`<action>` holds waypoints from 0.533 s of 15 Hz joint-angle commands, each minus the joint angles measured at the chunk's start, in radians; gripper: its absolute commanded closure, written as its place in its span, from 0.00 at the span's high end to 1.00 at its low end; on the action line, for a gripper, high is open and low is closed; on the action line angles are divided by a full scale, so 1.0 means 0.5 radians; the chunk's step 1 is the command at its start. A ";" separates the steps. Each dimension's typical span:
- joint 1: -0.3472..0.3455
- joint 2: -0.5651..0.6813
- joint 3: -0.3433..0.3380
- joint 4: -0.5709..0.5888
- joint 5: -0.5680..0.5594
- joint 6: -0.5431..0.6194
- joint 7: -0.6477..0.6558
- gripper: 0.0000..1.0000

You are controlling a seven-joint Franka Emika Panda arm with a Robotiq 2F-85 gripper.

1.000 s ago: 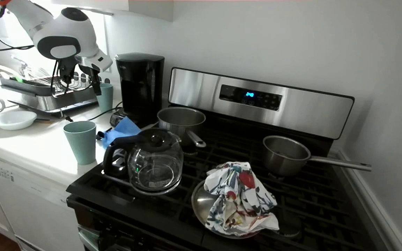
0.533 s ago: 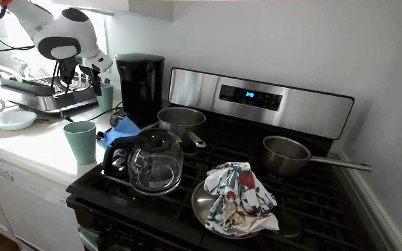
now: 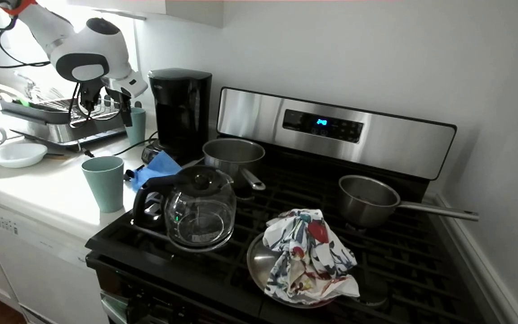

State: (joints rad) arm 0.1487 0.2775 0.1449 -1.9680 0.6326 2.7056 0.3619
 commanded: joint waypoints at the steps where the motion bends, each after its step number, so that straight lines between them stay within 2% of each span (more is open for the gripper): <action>1: 0.040 0.108 -0.029 0.140 -0.098 -0.023 0.207 1.00; 8: 0.093 0.254 -0.048 0.298 -0.252 -0.035 0.430 1.00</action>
State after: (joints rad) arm 0.1737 0.3602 0.1394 -1.8786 0.5505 2.7057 0.5098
